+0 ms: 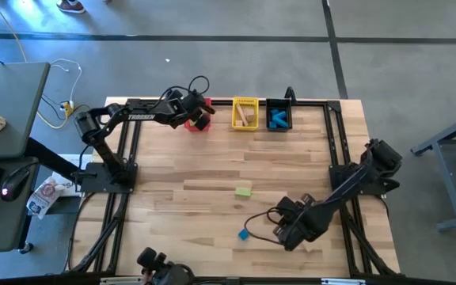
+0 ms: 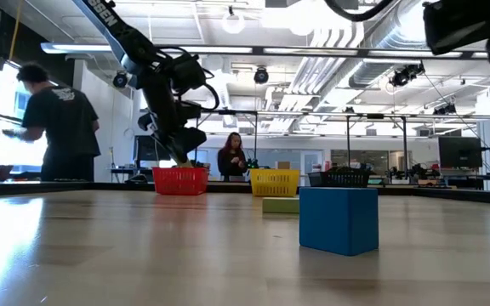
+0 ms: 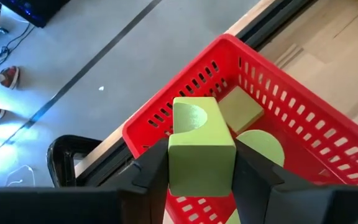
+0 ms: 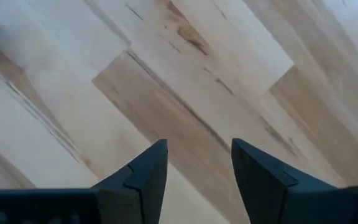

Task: Sort & place blocks by color
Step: Put the green block into the red bin, then put the beige block into the yellow bin

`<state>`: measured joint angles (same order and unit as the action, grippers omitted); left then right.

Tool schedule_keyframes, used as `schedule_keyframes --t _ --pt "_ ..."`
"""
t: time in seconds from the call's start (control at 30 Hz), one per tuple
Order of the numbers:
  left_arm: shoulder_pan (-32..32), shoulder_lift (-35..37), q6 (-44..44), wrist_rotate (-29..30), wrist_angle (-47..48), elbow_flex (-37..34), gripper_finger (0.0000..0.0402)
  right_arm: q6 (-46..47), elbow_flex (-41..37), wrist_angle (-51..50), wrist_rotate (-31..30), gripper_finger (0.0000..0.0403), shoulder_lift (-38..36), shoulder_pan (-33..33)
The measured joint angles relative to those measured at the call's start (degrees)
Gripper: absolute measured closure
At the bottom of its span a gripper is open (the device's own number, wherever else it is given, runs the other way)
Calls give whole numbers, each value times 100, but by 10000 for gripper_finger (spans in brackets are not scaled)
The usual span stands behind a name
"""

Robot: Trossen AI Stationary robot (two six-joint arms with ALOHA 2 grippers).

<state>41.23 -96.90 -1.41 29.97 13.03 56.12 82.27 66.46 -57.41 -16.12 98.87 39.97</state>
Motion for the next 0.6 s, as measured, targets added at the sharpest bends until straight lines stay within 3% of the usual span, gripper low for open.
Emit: schedule_keyframes --t 0.5,0.6 --pt "-39 73 -98 -268 376 0 182 1463 0 -830 31 237 0 586" --pt "-37 171 -98 -209 445 0 174 1630 0 -811 271 237 0 665"
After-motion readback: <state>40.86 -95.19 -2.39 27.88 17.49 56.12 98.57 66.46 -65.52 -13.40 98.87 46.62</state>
